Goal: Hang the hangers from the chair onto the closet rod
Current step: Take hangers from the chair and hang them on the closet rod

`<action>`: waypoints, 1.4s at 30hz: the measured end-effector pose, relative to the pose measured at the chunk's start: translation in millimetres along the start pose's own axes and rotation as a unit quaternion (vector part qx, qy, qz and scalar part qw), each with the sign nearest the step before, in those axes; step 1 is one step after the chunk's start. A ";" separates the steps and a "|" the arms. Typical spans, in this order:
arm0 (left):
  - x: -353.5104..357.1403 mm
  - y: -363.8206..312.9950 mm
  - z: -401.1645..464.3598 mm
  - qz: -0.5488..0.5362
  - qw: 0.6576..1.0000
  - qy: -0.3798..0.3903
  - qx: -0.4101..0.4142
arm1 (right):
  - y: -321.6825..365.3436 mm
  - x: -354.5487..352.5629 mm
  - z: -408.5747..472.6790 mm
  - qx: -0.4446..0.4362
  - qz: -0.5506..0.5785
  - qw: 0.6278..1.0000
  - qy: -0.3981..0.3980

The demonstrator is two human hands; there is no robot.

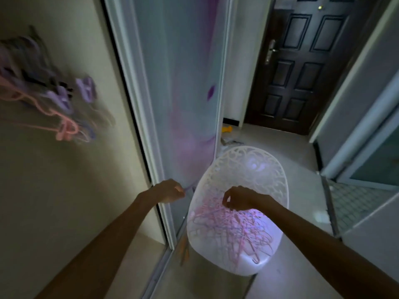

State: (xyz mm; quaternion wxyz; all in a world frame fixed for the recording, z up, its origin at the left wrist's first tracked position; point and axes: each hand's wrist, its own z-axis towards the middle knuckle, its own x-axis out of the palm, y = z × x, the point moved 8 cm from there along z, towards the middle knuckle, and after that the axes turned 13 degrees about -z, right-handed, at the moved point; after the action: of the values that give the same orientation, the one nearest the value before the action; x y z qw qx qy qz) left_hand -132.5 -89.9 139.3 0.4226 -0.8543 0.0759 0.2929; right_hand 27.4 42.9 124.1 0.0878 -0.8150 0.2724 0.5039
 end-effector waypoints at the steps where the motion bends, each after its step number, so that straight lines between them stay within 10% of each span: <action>1: 18.1 -7.4 11.9 -0.002 1.000 0.007 -0.005 | -24.4 10.0 -3.1 0.014 0.016 1.000 0.008; 21: 170.6 142.7 216.2 -0.075 0.982 -0.128 -0.119 | -224.5 207.8 118.3 0.116 0.040 0.987 0.101; 35: 217.3 156.5 303.8 0.087 0.970 -0.206 0.097 | -201.3 274.0 283.9 0.106 -0.015 0.994 -0.008; 42: 214.6 154.8 305.9 0.041 0.973 -0.222 0.052 | -215.3 259.9 306.3 0.092 0.002 0.987 -0.134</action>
State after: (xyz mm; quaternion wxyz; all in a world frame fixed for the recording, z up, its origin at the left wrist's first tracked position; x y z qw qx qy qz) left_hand -149.1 72.2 -230.9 0.4603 -0.7413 0.0300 0.4875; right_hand -5.5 258.5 -276.2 0.1970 -0.7280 0.3050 0.5815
